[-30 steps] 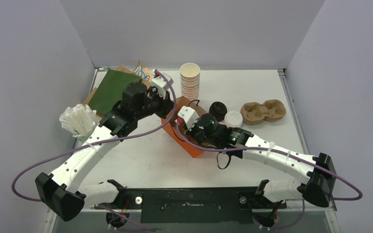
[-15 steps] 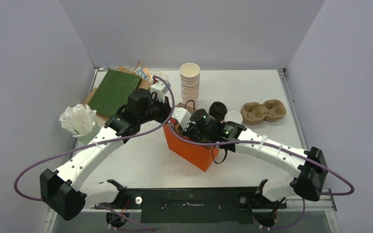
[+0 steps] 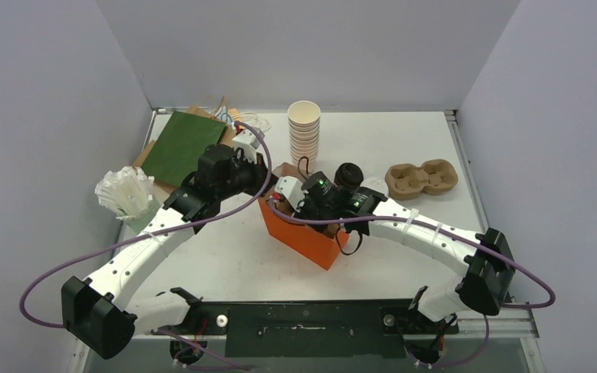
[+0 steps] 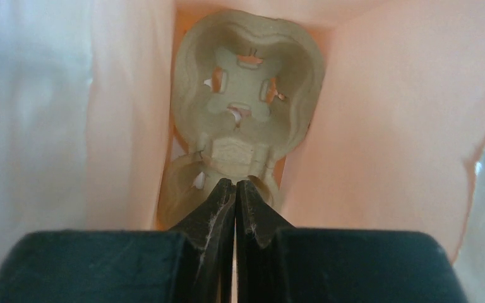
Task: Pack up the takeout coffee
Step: Adjust the takeout bag at the center of the board.
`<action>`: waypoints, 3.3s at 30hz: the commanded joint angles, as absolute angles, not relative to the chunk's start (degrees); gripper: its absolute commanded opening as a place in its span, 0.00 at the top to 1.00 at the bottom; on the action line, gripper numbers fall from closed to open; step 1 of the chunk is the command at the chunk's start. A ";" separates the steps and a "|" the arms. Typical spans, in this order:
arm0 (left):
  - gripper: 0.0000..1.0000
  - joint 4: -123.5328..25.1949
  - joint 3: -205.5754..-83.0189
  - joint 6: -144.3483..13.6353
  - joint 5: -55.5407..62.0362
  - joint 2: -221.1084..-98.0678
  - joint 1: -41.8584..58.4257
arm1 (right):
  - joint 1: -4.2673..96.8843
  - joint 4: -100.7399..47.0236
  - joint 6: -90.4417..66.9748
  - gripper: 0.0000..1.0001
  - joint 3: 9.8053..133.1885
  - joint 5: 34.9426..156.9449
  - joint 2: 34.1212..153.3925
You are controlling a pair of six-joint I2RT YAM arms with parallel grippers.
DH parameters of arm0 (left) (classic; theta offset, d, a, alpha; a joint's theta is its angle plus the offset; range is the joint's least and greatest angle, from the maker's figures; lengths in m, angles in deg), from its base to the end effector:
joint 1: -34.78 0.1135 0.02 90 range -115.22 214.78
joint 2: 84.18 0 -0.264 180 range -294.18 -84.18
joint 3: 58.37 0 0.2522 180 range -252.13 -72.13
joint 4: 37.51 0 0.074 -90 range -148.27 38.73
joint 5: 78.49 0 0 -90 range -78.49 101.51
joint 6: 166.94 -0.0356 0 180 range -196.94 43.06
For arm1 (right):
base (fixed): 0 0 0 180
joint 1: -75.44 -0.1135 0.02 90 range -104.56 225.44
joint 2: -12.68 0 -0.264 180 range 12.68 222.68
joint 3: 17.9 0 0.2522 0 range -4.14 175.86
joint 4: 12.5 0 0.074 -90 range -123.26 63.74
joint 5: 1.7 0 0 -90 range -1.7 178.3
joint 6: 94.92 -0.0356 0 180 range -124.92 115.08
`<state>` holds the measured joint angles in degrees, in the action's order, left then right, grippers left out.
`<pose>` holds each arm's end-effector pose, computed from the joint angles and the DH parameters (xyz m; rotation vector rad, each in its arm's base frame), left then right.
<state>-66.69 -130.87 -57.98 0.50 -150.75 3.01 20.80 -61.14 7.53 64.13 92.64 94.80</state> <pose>0.2225 -0.1458 0.3388 0.3573 2.0184 -0.7554 0.1762 0.2529 0.2923 -1.3903 2.0334 0.4209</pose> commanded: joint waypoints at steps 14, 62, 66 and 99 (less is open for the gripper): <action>1.00 -61.71 -130.77 -57.61 -2.14 -150.09 3.32 | 25.75 -65.79 3.83 1.00 69.44 98.50 99.11; 1.00 -65.93 -135.48 -56.64 -1.05 -153.09 1.66 | 28.33 -62.55 0.96 1.00 60.55 89.34 109.85; 1.00 -66.13 -135.78 -56.68 0.10 -153.43 1.41 | 28.33 -61.78 1.20 1.00 59.98 89.97 110.76; 1.00 -66.29 -136.95 -56.58 1.40 -155.58 1.28 | 28.09 -63.92 0.92 1.00 64.94 88.80 103.09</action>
<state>-67.35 -134.45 -55.75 0.90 -154.97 1.48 27.91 -63.08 0.36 61.66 89.93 109.60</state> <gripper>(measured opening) 0.007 0.027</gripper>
